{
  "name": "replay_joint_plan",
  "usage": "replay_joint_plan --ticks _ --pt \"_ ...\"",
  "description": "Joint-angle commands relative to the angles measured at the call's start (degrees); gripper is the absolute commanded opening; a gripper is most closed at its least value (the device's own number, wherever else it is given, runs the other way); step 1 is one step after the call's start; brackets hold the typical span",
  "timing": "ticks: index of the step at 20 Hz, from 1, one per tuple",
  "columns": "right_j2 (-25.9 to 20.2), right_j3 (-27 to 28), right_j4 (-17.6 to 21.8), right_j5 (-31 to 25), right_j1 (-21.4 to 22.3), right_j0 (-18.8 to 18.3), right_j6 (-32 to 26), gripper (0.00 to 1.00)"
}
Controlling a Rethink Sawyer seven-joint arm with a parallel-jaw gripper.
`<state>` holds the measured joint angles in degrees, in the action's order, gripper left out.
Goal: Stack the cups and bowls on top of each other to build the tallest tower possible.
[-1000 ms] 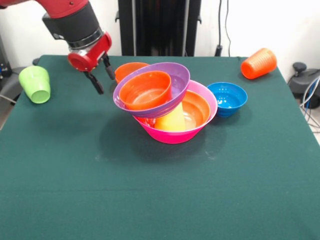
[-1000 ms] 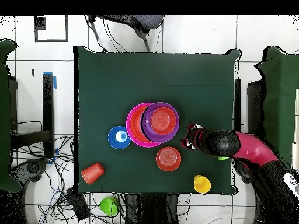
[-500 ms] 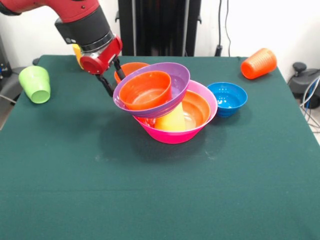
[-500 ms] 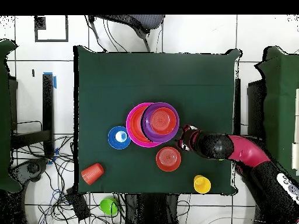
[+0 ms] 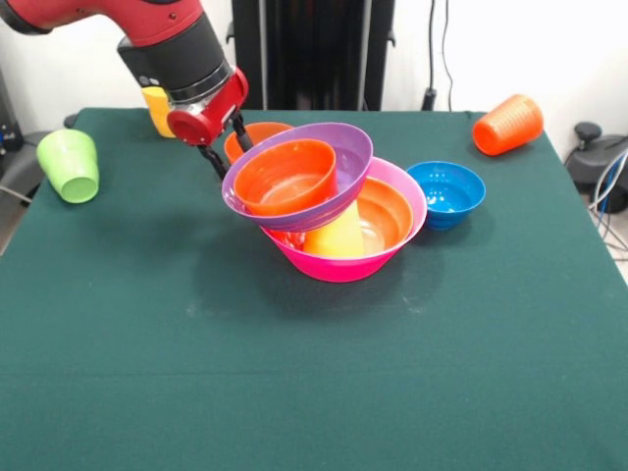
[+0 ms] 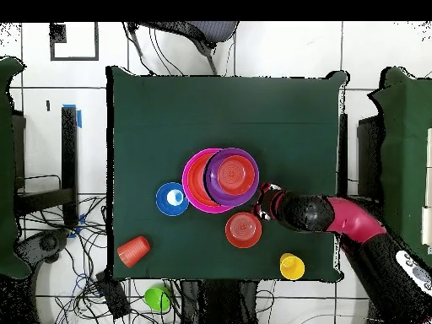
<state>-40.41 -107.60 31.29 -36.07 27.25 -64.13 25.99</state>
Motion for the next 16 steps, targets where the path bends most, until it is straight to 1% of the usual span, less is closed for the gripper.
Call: replay_joint_plan --ticks 1,7,10,13,16 --pt "2.67 0.3 3.88 -1.42 -0.68 3.94 3.7 1.0" --pt "5.95 1.89 6.35 -1.88 -0.72 5.93 3.24 1.0" --pt "7.8 2.72 7.72 -2.39 -0.4 7.55 3.65 1.0" --pt "8.85 3.0 7.95 -2.58 -0.63 8.16 3.98 1.0" --pt "10.22 3.61 9.0 -2.08 -0.85 8.91 4.1 1.0"
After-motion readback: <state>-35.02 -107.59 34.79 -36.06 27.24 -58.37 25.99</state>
